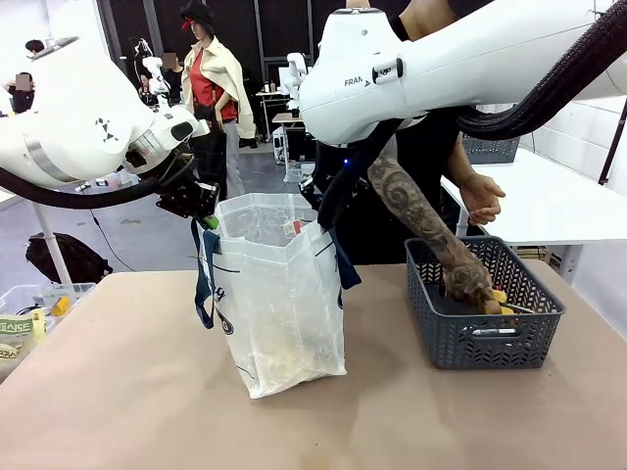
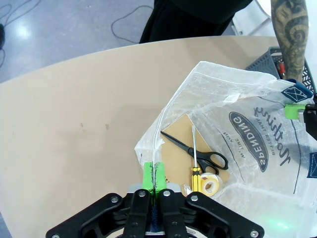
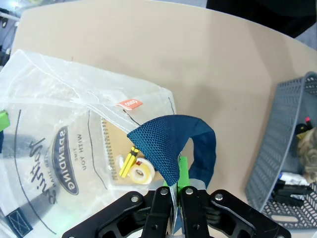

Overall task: Transfer purchased items from the store into the shopping bag.
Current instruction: Move the Reusable shopping bag to the right side of the table.

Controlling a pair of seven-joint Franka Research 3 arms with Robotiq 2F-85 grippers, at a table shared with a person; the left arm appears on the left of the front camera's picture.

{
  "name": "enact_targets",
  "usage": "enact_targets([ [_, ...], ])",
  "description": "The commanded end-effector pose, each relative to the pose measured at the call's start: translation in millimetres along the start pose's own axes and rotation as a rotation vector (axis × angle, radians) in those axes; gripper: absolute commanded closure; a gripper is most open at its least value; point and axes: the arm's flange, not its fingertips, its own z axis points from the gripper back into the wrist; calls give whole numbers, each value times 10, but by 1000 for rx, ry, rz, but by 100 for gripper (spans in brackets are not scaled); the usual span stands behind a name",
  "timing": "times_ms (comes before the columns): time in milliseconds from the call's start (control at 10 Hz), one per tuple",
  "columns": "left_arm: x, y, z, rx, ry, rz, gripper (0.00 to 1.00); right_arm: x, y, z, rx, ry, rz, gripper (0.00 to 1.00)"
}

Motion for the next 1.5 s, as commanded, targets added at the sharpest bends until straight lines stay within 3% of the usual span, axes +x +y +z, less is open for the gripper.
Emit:
enact_targets([
  [0, -16, 6, 30, -9, -5, 16, 100, 1, -22, 15, 21, 7, 8, 100],
  [1400, -16, 6, 30, -9, -5, 16, 100, 1, -22, 15, 21, 7, 8, 100],
])
